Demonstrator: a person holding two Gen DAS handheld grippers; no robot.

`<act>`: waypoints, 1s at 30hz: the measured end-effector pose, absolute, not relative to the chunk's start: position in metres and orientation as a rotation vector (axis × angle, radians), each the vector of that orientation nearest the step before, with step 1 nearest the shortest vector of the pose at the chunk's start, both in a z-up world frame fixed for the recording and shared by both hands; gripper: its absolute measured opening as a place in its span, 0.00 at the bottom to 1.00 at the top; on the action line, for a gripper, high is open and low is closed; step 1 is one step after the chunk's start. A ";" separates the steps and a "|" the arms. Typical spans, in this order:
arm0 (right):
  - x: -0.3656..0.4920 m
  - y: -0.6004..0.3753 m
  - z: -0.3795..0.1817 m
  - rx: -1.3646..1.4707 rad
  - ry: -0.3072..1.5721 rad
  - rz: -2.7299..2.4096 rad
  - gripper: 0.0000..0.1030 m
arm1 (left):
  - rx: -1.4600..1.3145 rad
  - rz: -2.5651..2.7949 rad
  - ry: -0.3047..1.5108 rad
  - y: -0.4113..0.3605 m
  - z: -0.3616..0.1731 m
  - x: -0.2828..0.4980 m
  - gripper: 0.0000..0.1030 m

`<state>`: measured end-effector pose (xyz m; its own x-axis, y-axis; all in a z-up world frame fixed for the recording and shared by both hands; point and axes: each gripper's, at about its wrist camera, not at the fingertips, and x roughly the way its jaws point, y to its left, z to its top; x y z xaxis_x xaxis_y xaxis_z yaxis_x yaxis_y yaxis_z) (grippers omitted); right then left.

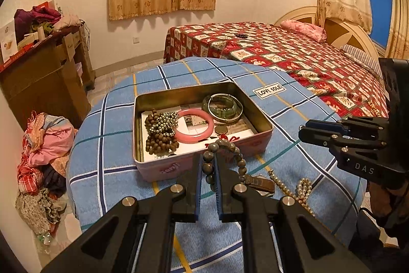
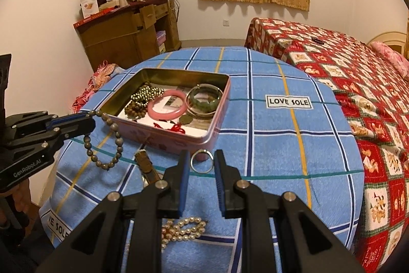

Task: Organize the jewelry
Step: 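Carry the bead bracelet and silver ring with both tools over the tin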

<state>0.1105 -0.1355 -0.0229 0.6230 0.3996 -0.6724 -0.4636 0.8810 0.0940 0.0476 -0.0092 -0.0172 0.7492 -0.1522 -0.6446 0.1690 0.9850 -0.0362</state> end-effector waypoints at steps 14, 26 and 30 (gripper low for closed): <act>0.118 -0.129 -0.007 -0.102 0.710 0.515 0.21 | 0.054 -0.171 0.663 -0.007 0.001 0.061 0.08; 0.137 -0.114 0.009 -0.109 0.674 0.549 0.21 | 0.089 -0.140 0.619 0.006 0.025 0.088 0.08; 0.150 -0.106 0.012 -0.103 0.669 0.562 0.21 | 0.106 -0.120 0.628 0.010 0.022 0.106 0.08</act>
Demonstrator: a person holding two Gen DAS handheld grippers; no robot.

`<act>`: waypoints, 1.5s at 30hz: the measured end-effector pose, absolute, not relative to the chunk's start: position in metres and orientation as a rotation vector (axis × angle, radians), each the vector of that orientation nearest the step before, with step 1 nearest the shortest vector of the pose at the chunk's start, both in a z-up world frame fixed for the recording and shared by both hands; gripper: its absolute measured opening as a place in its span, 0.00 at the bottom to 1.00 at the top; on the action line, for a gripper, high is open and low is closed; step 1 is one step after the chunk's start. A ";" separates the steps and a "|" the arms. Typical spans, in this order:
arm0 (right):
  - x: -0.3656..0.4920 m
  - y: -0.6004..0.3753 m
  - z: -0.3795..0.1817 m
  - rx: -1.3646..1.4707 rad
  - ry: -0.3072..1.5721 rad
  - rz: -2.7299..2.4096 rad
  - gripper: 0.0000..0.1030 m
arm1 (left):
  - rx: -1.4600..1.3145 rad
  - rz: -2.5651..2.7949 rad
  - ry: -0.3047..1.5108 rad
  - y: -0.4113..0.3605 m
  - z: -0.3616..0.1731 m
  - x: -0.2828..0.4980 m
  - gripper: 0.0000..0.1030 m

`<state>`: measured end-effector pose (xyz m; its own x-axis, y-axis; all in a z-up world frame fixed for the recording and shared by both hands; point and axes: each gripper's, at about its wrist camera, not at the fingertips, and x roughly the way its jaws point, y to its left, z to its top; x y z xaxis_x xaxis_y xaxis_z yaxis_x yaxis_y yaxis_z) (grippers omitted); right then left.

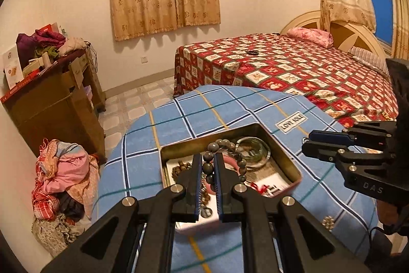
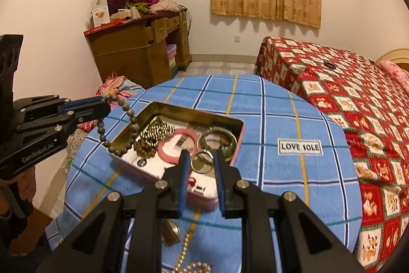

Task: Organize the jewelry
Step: 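Carry the bead bracelet and silver ring with both tools over the tin, then open both tools to drop the bracelet and ring into the tin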

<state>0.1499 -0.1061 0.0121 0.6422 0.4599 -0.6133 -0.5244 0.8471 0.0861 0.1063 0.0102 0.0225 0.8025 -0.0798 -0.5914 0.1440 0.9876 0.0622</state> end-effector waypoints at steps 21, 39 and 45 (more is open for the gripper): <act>0.205 -0.070 -0.020 -0.162 0.741 0.564 0.21 | 0.108 -0.100 0.733 0.022 -0.014 0.158 0.08; 0.197 -0.080 -0.024 -0.148 0.742 0.530 0.63 | 0.091 -0.077 0.715 0.027 -0.013 0.151 0.77; 0.184 -0.100 -0.030 -0.127 0.769 0.488 0.67 | 0.079 -0.051 0.731 0.023 -0.019 0.132 0.77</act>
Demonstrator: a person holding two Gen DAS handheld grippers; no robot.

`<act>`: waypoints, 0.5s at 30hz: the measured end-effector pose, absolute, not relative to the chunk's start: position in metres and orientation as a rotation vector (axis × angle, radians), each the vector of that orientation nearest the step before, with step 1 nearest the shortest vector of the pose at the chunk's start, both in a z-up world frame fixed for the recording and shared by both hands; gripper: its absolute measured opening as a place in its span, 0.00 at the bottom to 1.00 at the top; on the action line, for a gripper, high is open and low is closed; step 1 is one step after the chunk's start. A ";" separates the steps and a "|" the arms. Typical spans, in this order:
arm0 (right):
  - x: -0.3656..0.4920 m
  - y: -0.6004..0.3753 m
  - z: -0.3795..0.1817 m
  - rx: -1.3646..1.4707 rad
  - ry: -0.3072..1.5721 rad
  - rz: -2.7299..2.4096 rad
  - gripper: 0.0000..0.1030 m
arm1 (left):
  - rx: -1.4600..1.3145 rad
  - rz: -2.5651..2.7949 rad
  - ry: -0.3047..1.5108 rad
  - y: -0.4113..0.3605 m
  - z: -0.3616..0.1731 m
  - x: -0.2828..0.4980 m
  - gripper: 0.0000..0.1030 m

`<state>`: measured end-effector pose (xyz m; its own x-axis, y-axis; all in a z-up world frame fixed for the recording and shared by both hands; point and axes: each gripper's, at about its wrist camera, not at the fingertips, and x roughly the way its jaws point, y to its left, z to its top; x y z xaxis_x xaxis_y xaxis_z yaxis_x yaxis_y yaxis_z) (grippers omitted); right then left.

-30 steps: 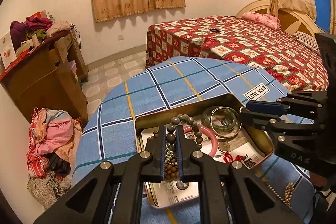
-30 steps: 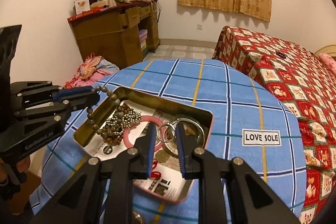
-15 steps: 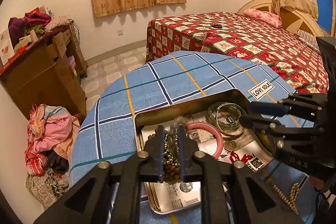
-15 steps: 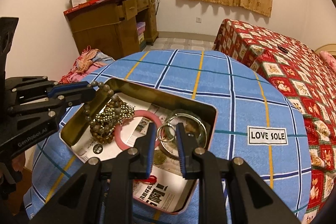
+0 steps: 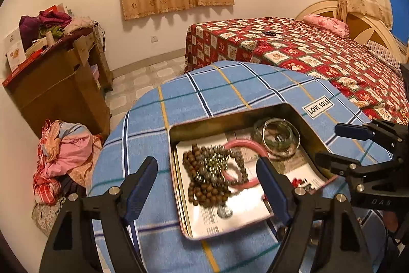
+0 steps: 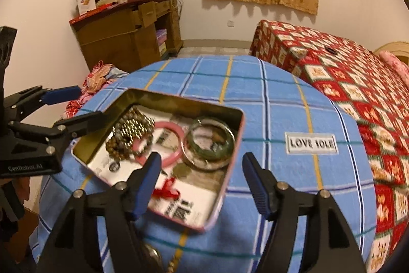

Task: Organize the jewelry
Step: 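Open both tools to drop the bracelet and ring into the tin, then move both tools back to the watch and pearl necklace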

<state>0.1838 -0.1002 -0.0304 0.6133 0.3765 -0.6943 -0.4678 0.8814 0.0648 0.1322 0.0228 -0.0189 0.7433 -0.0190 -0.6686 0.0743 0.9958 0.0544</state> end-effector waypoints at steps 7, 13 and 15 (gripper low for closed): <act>0.145 -0.126 -0.042 -0.115 0.818 0.431 0.73 | 0.045 -0.078 0.749 0.003 -0.035 0.089 0.77; 0.104 -0.134 -0.056 -0.118 0.859 0.435 0.73 | 0.023 -0.091 0.808 -0.013 -0.056 0.075 0.77; 0.093 -0.132 -0.061 -0.131 0.866 0.434 0.73 | 0.029 -0.083 0.812 -0.017 -0.058 0.069 0.77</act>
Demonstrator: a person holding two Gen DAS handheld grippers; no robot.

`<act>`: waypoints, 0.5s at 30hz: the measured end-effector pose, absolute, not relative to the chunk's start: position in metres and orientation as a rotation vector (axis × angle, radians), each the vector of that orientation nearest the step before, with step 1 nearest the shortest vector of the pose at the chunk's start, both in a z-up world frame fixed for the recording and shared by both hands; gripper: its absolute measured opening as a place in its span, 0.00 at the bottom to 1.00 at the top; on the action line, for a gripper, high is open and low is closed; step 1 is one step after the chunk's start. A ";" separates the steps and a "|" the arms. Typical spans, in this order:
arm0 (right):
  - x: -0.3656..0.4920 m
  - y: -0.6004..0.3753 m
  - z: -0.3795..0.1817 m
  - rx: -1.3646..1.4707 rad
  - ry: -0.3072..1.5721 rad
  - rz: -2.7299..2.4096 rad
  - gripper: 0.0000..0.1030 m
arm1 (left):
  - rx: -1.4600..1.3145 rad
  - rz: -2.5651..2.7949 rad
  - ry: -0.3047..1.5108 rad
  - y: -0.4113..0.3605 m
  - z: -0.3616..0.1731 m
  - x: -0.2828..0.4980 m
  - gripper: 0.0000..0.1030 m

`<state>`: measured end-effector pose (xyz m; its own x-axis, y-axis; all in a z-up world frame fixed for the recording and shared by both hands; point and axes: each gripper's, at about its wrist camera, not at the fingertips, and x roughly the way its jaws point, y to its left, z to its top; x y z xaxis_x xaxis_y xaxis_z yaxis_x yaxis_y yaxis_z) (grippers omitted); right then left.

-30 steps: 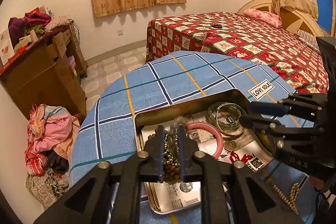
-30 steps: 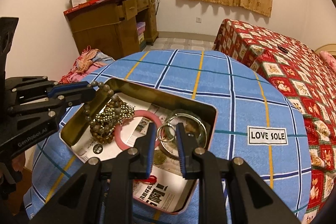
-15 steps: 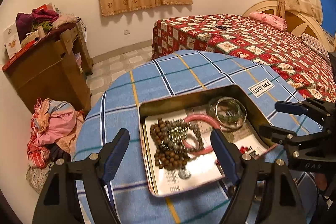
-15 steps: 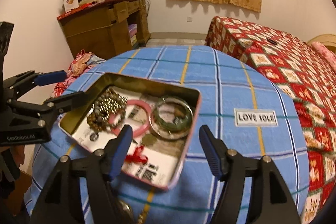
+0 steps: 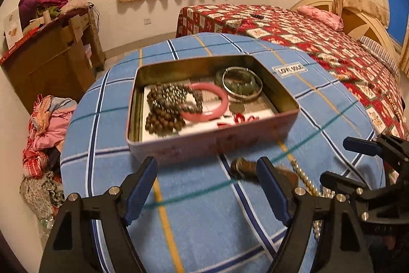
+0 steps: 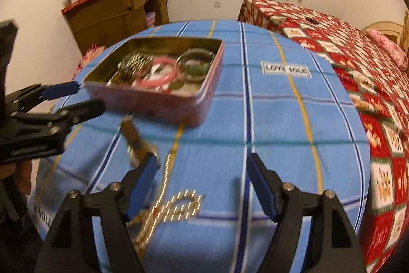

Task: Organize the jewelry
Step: 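Move both tools back to the watch and pearl necklace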

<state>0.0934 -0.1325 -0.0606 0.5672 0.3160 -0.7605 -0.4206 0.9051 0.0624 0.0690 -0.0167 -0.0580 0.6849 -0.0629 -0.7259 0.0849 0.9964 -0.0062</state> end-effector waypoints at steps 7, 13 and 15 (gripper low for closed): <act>0.074 -0.126 -0.068 -0.142 0.877 0.455 0.73 | 0.015 -0.062 0.843 -0.026 -0.069 0.055 0.77; 0.065 -0.128 -0.078 -0.162 0.887 0.446 0.73 | 0.014 -0.068 0.838 -0.034 -0.065 0.060 0.77; 0.070 -0.136 -0.078 -0.176 0.880 0.398 0.73 | 0.019 -0.083 0.837 -0.041 -0.066 0.063 0.77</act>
